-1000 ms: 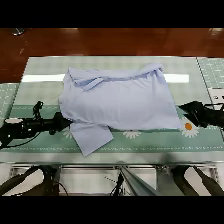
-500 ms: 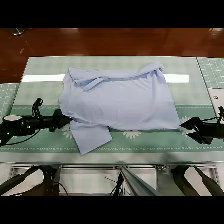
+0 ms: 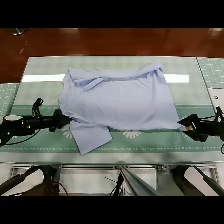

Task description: Fold the shirts.

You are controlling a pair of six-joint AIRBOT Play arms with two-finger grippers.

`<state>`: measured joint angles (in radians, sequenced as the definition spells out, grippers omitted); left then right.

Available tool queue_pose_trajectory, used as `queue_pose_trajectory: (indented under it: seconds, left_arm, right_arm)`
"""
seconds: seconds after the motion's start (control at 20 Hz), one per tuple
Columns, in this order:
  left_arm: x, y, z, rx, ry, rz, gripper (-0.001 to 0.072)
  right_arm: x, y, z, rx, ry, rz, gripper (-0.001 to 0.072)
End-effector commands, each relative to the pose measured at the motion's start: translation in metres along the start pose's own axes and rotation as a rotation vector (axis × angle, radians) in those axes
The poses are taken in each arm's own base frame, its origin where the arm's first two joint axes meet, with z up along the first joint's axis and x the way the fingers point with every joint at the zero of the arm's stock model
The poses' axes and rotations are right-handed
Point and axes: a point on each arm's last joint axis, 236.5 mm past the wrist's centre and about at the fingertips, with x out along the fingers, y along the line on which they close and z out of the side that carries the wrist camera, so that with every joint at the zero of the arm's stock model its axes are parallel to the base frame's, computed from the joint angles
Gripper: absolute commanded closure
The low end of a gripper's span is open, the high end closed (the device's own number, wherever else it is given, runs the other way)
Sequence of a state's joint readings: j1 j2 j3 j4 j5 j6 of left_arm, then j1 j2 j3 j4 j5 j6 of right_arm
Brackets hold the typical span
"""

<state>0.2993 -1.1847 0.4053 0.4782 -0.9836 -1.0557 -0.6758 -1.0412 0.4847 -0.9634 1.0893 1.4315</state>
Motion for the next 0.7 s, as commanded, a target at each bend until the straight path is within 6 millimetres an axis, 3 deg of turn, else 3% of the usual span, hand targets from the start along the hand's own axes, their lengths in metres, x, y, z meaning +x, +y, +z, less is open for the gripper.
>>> queue_pose_trajectory:
  seconds: [0.0,0.3,0.4,0.45,0.5,0.65]
  left_arm:
    - [0.0,0.0,0.0,0.001,0.0,0.0,0.0682]
    - [0.0,0.0,0.001,0.001,-0.003,0.002,0.0681]
    - [0.001,-0.001,0.0,0.006,0.001,0.003,0.0682]
    - [0.002,-0.001,-0.002,0.011,0.007,0.003,0.0682]
    - [0.004,-0.003,-0.004,0.017,0.013,0.004,0.0682]
    - [0.001,-0.017,0.0,0.054,0.017,-0.02,0.0682]
  right_arm:
    - [0.017,0.025,0.007,0.049,0.02,0.136,0.0084]
    - [0.035,0.038,0.013,0.112,0.059,0.242,0.0115]
    - [0.035,0.04,0.014,0.094,0.073,0.25,0.0392]
    - [0.033,0.043,0.016,0.054,0.07,0.257,0.0614]
    - [0.029,0.048,0.019,0.011,0.067,0.267,0.069]
    - [0.004,0.073,0.029,-0.096,0.085,0.311,0.0691]
